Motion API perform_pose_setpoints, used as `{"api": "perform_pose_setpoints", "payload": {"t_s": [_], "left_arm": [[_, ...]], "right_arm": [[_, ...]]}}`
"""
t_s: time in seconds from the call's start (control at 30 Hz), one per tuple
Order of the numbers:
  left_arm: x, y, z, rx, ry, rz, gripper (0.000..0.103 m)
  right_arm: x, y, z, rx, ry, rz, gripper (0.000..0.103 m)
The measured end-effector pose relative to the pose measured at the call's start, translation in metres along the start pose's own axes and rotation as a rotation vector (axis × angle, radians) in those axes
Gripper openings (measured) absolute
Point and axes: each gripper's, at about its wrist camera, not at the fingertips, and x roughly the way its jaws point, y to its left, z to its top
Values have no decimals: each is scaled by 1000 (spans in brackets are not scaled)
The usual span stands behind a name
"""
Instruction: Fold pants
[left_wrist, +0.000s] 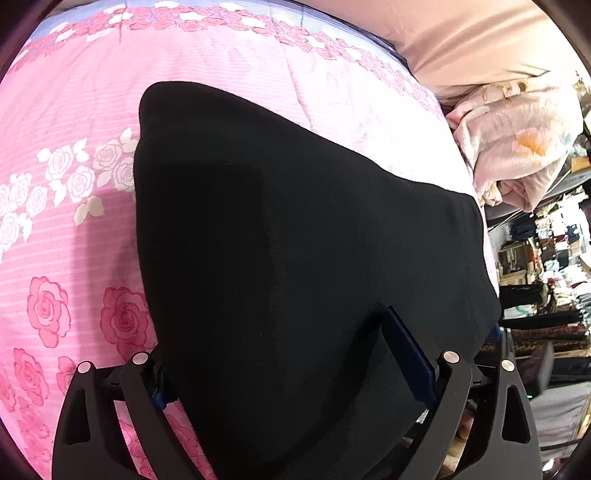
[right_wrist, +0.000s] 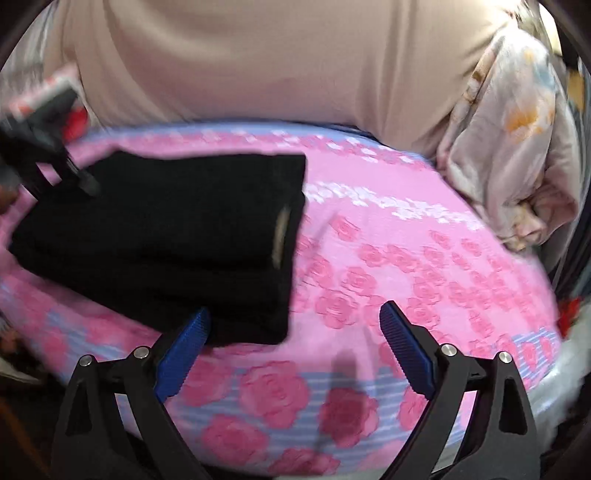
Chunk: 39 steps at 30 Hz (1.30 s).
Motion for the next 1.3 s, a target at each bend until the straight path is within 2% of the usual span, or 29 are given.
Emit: {"api": "perform_pose_setpoints", "payload": {"t_s": [0.07, 0.13, 0.23, 0.33, 0.43, 0.5, 0.7, 0.77, 0.9, 0.97, 1.03, 1.1, 1.17, 1.27, 1.3], "left_arm": [[0, 1, 1, -9, 2, -7, 92], [-1, 2, 0, -15, 3, -13, 92], [0, 2, 0, -21, 0, -12, 92], [0, 1, 0, -25, -1, -6, 92], [-1, 3, 0, -26, -2, -20, 92], [-2, 7, 1, -36, 0, -47, 92], [-3, 16, 4, -86, 13, -111, 92], [-3, 14, 5, -84, 16, -100, 92], [1, 1, 3, -41, 10, -15, 92], [3, -5, 2, -20, 6, 20, 92], [5, -7, 2, -4, 5, 41, 92], [5, -7, 2, 8, 4, 42, 92], [5, -4, 2, 5, 1, 31, 92], [5, -3, 2, -5, -1, 37, 92], [5, -4, 2, -5, -2, 46, 92]], "right_arm": [[-2, -7, -5, 30, -5, -6, 96], [-2, -15, -9, 64, -5, 14, 97], [3, -4, -2, 65, -14, 24, 97], [16, 12, 12, 9, -37, -50, 98], [17, -5, 14, 25, -58, -190, 98], [3, -32, 3, 98, -70, -204, 98], [-21, -38, -23, 129, -63, -208, 98], [-20, -39, -23, 146, -59, -195, 98], [-9, -25, -10, 111, -68, -173, 98], [-6, -19, -9, 54, -84, -203, 98], [-8, -33, -12, 40, -80, -217, 98], [-16, -52, -19, 59, -48, -113, 98], [-25, -51, -24, 29, -49, -128, 98], [-38, -36, -32, -48, -74, -218, 98], [-43, -36, -34, -37, -92, -209, 98]]}}
